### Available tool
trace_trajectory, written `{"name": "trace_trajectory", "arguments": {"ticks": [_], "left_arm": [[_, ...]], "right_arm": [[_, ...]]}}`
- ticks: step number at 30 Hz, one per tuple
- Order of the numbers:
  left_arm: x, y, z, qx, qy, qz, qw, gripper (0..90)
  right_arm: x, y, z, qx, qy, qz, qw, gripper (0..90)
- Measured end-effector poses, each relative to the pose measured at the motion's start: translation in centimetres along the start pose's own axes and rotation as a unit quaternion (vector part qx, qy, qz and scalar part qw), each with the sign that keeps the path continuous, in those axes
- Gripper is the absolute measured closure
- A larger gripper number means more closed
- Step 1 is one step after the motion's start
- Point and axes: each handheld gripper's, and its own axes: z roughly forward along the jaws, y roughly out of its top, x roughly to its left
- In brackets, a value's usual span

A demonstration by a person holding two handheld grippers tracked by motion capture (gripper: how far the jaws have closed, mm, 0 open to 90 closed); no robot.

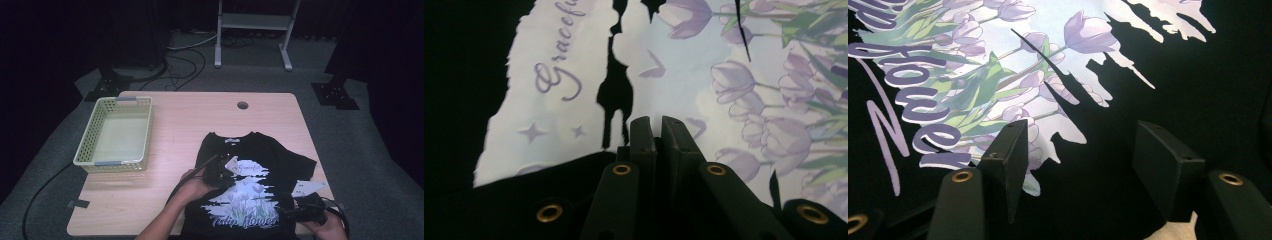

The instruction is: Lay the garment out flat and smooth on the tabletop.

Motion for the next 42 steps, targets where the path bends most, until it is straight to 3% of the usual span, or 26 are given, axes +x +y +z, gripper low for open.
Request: {"name": "trace_trajectory", "arguments": {"ticks": [14, 42], "left_arm": [[1.1, -1.8, -3.9, 0.003, 0.024, 0.006, 0.9997, 85.5], [2.4, -7.1, -9.6, 0.006, 0.070, -0.030, 0.9971, 85.5]], "right_arm": [[-0.1, 0.5, 0.2, 0.010, -0.001, 0.000, 0.9999, 38.7], [0.0, 1.1, 0.4, 0.029, -0.006, 0.004, 0.9996, 38.0]]}}
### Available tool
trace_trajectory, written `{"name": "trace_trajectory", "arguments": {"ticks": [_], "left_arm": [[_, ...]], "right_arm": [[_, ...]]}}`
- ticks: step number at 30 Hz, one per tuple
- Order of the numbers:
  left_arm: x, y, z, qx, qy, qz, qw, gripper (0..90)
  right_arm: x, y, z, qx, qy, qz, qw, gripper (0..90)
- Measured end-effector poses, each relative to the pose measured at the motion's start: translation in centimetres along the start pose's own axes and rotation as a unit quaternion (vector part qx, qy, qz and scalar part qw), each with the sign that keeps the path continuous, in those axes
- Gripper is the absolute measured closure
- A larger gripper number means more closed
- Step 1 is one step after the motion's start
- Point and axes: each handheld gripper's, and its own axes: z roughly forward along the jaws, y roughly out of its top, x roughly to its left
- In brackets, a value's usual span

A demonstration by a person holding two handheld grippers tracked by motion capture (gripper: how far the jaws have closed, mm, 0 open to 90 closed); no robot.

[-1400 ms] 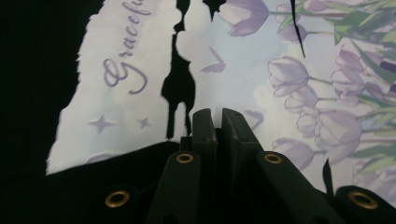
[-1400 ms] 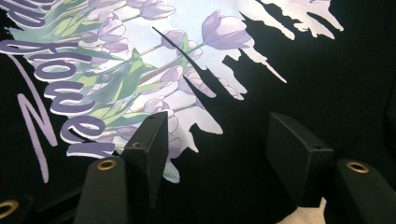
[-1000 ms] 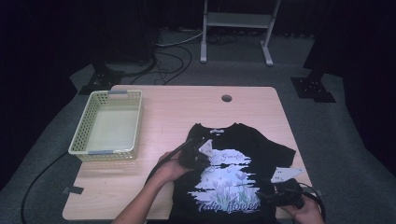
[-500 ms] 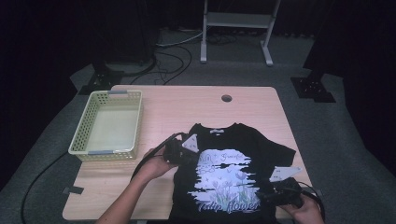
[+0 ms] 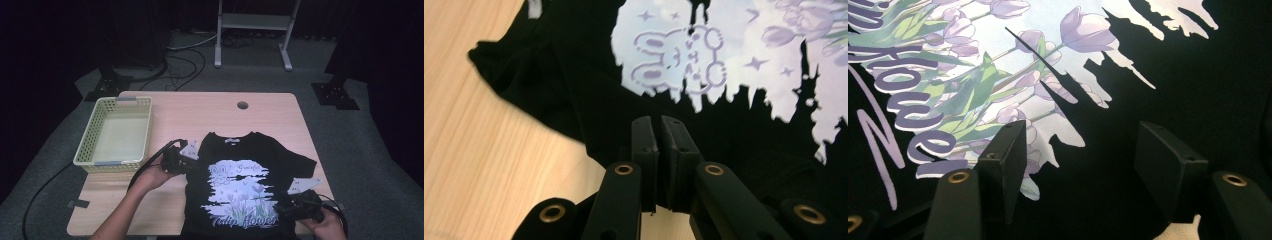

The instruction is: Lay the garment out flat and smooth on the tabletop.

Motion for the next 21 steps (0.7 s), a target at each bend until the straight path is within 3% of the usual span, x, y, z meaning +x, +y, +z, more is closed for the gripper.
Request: {"name": "trace_trajectory", "arguments": {"ticks": [10, 21], "left_arm": [[0.7, -2.5, -2.7, 0.006, 0.031, -0.024, 0.9992, 85.4], [1.0, -5.5, -4.7, 0.014, 0.059, -0.056, 0.9966, 85.3]], "right_arm": [[0.0, 0.3, 0.3, 0.002, 0.000, 0.001, 1.0000, 36.8], [-0.1, 0.6, 0.4, 0.004, 0.000, 0.001, 1.0000, 36.6]]}}
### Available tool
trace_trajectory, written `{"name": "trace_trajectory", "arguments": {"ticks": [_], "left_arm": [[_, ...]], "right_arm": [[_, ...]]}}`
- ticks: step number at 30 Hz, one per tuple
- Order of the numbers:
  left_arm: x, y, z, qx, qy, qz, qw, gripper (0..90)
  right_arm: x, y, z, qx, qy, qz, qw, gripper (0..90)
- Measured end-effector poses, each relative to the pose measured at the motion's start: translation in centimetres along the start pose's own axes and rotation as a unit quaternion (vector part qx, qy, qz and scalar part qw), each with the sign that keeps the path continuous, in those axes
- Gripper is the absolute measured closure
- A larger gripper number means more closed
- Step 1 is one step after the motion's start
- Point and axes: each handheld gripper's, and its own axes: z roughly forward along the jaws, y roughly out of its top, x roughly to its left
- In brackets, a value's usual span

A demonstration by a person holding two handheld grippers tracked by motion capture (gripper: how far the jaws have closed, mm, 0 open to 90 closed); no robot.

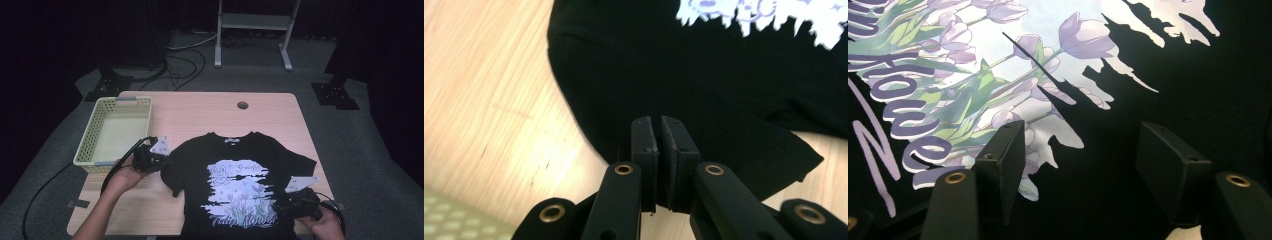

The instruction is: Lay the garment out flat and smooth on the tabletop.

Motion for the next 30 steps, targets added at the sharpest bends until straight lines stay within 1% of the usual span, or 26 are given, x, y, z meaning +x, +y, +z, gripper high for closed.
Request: {"name": "trace_trajectory", "arguments": {"ticks": [6, 9, 11, 12, 18, 21, 23, 25, 26, 28, 30], "left_arm": [[0.2, -0.8, -0.4, -0.003, 0.009, -0.012, 0.9999, 83.7], [0.2, -0.8, -0.5, -0.011, 0.008, -0.017, 0.9998, 75.9], [0.2, -0.6, -0.6, -0.012, 0.011, -0.013, 0.9998, 72.8], [0.2, -0.5, -0.5, -0.014, 0.011, -0.018, 0.9997, 70.1], [-0.2, -0.1, -0.1, -0.025, 0.000, -0.021, 0.9995, 66.5], [-0.5, 0.2, 0.2, -0.028, -0.005, -0.020, 0.9994, 63.8], [-0.8, 0.4, 0.5, -0.030, -0.006, -0.021, 0.9993, 60.8], [-1.1, 0.7, 0.9, -0.033, -0.008, -0.018, 0.9993, 58.3], [-1.3, 0.8, 1.1, -0.033, -0.011, -0.017, 0.9993, 56.9], [-1.7, 1.1, 1.6, -0.034, -0.017, -0.014, 0.9992, 53.0], [-2.1, 1.4, 2.1, -0.035, -0.026, -0.016, 0.9989, 49.4]], "right_arm": [[0.0, 0.1, 0.0, 0.003, 0.000, -0.002, 1.0000, 36.6], [0.0, 0.1, 0.0, 0.003, -0.001, -0.001, 1.0000, 36.4], [0.0, 0.1, 0.0, 0.002, -0.002, 0.000, 1.0000, 36.2], [0.0, 0.1, 0.0, 0.002, -0.002, 0.000, 1.0000, 36.2], [0.1, 0.1, 0.0, 0.003, -0.003, 0.001, 1.0000, 35.7], [0.1, 0.2, 0.0, 0.007, -0.005, 0.001, 1.0000, 32.8], [0.0, 0.3, 0.1, 0.013, -0.008, 0.001, 0.9999, 28.8], [0.0, 0.5, 0.1, 0.019, -0.008, 0.006, 0.9998, 27.8], [-0.1, 0.5, 0.1, 0.019, -0.008, 0.005, 0.9998, 27.8], [-0.2, 0.7, -0.1, 0.009, -0.013, 0.009, 0.9998, 25.3], [-0.4, 1.1, -0.2, 0.001, -0.017, 0.010, 0.9998, 22.5]]}}
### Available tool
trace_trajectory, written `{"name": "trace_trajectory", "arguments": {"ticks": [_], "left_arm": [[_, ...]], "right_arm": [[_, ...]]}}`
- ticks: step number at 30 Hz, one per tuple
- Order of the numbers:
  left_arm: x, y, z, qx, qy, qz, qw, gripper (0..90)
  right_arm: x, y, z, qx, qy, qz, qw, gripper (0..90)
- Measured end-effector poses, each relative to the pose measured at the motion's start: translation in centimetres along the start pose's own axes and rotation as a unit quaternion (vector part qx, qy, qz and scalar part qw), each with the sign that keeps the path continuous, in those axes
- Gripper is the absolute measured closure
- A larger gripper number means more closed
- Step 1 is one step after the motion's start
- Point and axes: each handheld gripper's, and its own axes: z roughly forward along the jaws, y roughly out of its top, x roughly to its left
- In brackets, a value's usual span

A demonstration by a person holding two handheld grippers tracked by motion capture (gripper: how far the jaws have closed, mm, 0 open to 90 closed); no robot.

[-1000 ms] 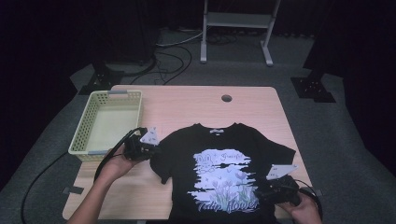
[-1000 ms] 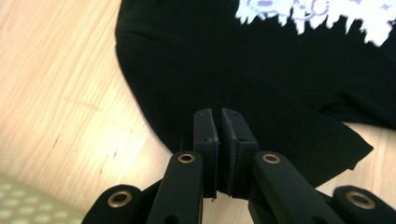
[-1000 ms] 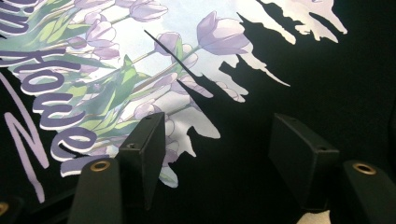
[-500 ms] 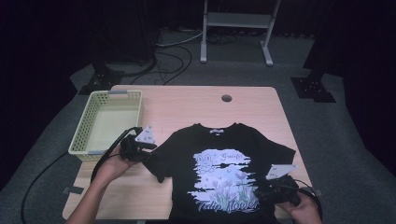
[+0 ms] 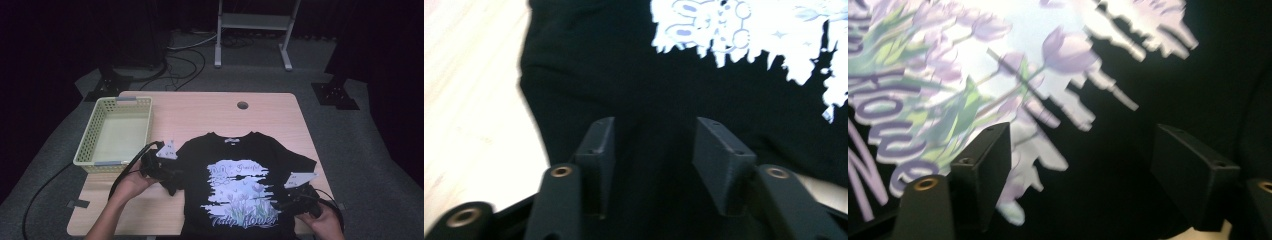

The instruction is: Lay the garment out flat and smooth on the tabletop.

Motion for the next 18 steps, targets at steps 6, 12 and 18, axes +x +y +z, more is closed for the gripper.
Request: {"name": "trace_trajectory", "arguments": {"ticks": [6, 12, 18], "left_arm": [[-1.3, 0.4, 2.1, -0.007, -0.028, -0.012, 0.9995, 39.7], [-2.5, 0.7, 4.2, 0.000, -0.054, -0.024, 0.9983, 34.6], [-2.7, 0.5, 5.4, 0.022, -0.062, -0.036, 0.9972, 29.9]], "right_arm": [[-1.3, 1.2, 0.2, 0.007, -0.027, 0.011, 0.9995, 20.1], [-2.8, 1.7, 1.1, 0.026, -0.043, 0.025, 0.9984, 19.5], [-3.7, 1.8, 2.0, 0.042, -0.041, 0.040, 0.9975, 18.6]]}}
